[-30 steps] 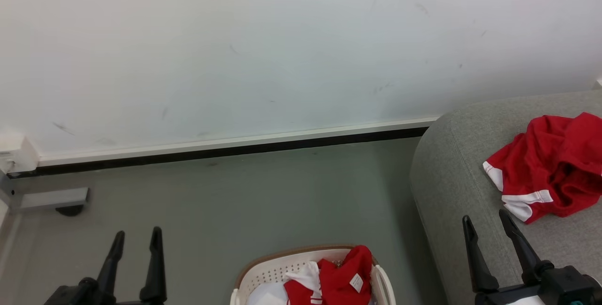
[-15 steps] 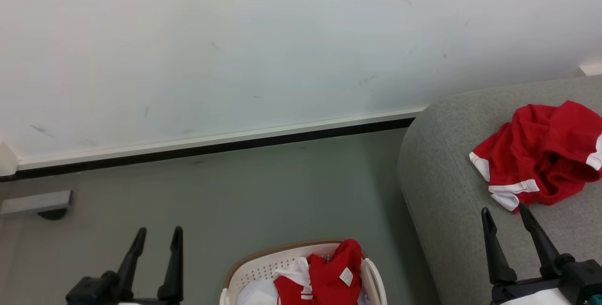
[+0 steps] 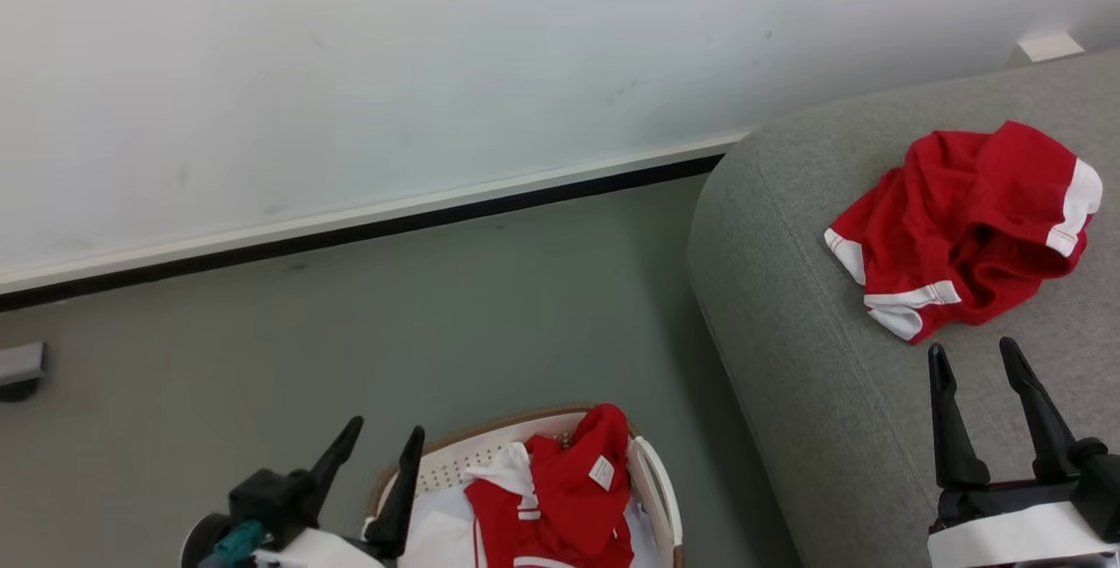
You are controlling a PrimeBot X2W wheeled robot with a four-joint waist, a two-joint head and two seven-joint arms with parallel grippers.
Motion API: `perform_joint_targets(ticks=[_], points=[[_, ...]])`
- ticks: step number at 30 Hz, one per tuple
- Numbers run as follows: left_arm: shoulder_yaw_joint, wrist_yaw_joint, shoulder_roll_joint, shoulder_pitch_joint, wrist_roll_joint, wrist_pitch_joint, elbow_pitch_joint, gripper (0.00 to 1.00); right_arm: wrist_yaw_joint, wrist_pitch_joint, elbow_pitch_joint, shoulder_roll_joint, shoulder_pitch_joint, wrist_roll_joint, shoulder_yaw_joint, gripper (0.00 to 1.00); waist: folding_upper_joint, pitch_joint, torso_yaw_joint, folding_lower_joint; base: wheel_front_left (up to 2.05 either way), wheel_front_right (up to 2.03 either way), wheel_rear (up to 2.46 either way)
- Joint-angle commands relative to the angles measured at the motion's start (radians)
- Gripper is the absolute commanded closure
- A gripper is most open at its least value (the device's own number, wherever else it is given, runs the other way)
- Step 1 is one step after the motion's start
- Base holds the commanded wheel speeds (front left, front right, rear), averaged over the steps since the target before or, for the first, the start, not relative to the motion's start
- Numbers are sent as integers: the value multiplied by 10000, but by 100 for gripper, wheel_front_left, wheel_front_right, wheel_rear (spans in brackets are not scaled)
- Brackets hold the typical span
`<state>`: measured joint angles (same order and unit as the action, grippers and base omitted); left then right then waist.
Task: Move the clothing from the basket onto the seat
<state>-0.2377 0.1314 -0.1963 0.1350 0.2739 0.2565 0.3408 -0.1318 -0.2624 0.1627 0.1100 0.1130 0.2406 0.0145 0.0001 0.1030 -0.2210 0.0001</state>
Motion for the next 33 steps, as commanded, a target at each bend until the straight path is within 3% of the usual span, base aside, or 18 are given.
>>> perform_joint_targets(ticks=[1,17,33], points=[[-115,-15,-102,274,165,-42,125,0,22,-32,-38,-12,143,36,-60,0,-1,284,-221,-1,0,0,0],[-3153,-15,-1296,2514,1157,-1373,2699,0,22,-32,-1262,-545,893,-88,-678,0,-1,2451,-1099,-1,0,0,0],[-6548,-15,-2032,5115,1791,-2573,5164,0,22,-33,-2906,-597,1957,1244,-847,0,-1,5274,-1787,-1,0,0,0]])
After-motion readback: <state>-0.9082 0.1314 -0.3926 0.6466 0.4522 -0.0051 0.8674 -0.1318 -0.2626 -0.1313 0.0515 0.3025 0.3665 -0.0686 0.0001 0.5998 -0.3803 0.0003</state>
